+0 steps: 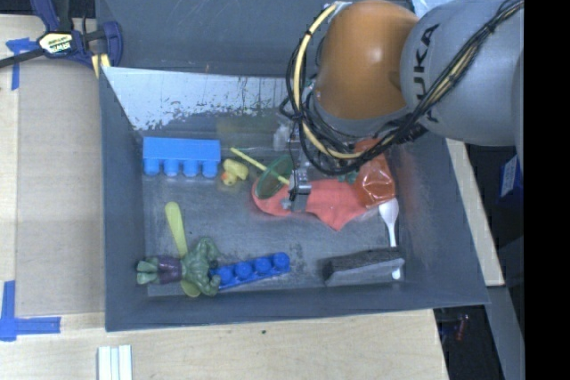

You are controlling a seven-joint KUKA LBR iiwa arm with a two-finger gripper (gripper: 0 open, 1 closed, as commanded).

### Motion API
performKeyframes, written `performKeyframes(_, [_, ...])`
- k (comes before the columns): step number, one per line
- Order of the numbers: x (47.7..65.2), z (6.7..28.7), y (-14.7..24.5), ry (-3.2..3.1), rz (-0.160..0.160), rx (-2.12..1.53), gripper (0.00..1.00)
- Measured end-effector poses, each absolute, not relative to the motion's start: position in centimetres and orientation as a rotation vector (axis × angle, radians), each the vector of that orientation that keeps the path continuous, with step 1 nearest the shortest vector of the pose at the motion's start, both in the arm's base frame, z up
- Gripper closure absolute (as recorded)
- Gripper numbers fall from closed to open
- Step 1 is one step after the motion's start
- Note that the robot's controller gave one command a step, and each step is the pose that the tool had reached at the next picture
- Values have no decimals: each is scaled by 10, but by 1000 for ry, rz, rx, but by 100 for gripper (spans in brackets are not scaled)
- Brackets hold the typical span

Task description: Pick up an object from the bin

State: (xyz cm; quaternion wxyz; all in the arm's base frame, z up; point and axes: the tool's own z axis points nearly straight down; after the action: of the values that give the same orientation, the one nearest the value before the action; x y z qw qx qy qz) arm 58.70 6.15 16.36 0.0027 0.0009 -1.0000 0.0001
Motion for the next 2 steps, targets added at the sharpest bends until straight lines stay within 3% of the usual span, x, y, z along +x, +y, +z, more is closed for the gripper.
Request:
performKeyframes(1, [589, 168, 61, -3145, -1, -1, 0])
performKeyframes(2, [615, 94, 32, -3150, -2, -36, 0])
